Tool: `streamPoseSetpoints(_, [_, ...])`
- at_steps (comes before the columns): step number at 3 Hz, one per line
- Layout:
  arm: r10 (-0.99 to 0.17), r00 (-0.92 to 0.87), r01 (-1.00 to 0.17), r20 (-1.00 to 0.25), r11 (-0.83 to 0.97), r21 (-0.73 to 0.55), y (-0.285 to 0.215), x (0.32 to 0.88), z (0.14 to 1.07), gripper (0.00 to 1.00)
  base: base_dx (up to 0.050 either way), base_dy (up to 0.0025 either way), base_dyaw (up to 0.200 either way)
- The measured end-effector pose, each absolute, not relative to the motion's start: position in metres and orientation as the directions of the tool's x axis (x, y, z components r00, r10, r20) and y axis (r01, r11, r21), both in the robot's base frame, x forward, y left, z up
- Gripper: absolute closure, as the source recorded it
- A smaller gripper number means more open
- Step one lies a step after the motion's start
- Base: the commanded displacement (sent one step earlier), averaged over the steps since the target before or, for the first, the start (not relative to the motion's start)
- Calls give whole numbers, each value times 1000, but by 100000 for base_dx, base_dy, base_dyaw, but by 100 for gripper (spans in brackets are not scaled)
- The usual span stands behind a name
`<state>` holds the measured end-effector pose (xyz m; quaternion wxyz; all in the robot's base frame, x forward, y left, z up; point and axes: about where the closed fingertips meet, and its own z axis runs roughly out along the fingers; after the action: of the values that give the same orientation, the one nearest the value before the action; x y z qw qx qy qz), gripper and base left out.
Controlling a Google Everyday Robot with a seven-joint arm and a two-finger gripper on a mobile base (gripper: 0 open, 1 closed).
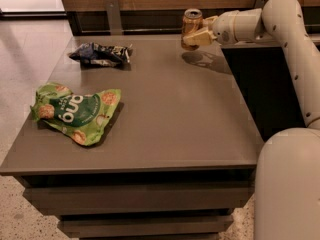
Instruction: Pick orange can
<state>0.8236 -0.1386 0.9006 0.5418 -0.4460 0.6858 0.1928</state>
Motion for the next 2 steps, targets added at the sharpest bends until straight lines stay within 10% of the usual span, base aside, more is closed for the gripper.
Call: streamPoseSetpoints(2, [-396, 85, -832, -914, 476, -284, -124, 817, 944, 100, 0, 0, 0])
